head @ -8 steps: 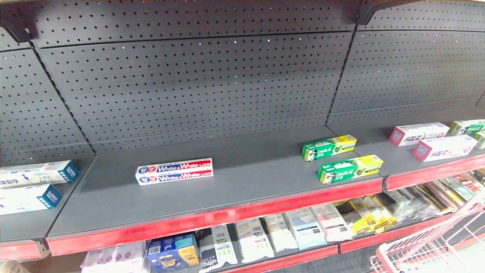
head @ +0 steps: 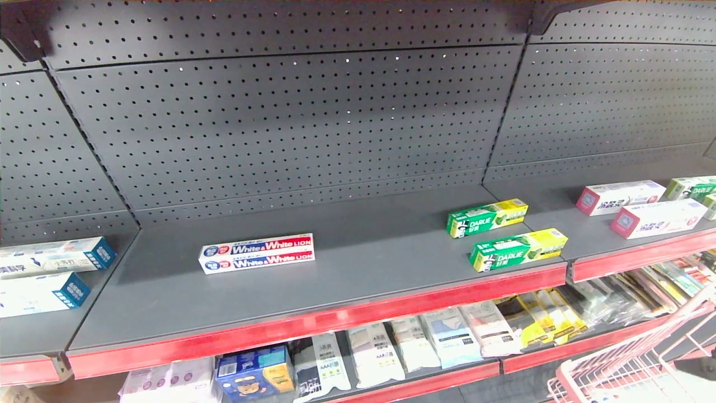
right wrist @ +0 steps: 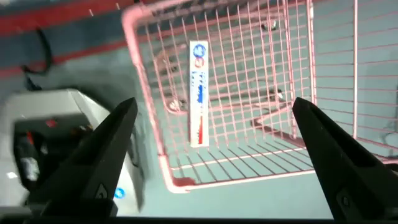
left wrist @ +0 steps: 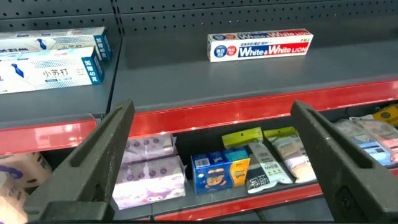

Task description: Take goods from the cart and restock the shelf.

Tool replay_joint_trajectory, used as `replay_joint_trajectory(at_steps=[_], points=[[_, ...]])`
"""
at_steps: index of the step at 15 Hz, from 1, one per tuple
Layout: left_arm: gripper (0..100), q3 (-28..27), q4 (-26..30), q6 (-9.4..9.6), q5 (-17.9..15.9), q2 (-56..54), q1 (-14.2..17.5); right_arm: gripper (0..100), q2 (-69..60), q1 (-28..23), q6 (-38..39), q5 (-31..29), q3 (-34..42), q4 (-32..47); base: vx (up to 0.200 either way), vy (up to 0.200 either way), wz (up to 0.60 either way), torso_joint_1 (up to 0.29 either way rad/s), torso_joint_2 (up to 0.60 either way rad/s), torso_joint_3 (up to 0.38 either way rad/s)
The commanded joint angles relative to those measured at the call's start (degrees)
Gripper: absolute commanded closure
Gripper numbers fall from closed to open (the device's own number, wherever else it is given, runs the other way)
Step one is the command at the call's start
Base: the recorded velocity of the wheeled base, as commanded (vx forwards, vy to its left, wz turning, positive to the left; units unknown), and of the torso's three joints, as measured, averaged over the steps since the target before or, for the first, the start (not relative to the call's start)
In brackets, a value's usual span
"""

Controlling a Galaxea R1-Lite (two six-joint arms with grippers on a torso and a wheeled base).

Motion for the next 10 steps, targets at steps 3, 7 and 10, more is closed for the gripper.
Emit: replay_joint_trajectory(at_steps=[3,7,10], points=[[0,0.0,-0.01,-0.02,0.0,0.07,0.02,0,15.37,-11.15,-19.3,3.18,5.02,-4.81,0.0,0.0,0.0,0.0,0.0,0.0],[0,0.0,-0.01,-0.02,0.0,0.07,0.02,0,21.09,-17.03,-28.52,3.27,4.14,-4.9,0.0,0.0,0.0,0.0,0.0,0.0],[0,0.0,-0.01,-0.02,0.0,0.07,0.02,0,23.46,-17.03,-28.7,3.27,1.5,-4.9,0.0,0.0,0.0,0.0,0.0,0.0]])
